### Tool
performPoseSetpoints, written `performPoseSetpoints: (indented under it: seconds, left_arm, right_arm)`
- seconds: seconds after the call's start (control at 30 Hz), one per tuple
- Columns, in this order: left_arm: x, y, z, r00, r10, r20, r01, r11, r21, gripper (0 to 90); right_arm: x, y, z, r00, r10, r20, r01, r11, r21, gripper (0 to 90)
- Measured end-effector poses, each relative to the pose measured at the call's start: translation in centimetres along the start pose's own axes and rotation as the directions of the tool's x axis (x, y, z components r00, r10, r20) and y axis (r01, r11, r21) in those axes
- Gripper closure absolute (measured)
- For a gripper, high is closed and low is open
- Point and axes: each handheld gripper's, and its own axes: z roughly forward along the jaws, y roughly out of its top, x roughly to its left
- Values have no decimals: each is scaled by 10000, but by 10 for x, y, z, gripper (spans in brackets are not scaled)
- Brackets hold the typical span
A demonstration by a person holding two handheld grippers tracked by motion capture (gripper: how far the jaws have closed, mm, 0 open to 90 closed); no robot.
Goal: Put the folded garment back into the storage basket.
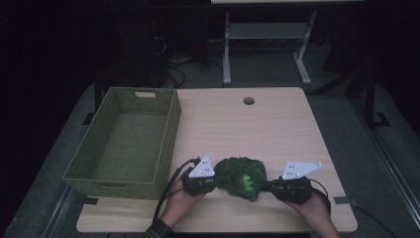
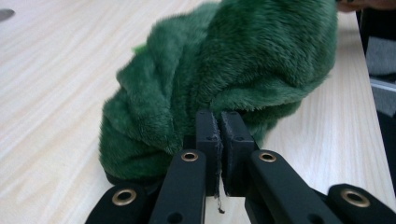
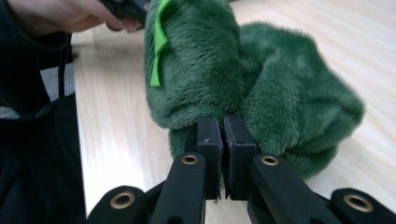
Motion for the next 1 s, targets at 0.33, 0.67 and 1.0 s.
performPoseSetpoints:
  seconds: [0.33,0.67,1.0]
  left_arm:
    - [-2,-13,5,9991,174,379,-198,9977,648,867]
    - [-7,-16,16,9970,593,498,-659,9872,1452,865]
    - [-12,-15,22,9959,792,438,-858,9800,1794,857]
  right_arm:
    - [3,-12,11,9991,71,-412,-40,9972,744,865]
    - [2,-19,26,9997,-212,-149,235,9829,1826,867]
    - [0,-20,29,9999,-156,-73,167,9799,1987,861]
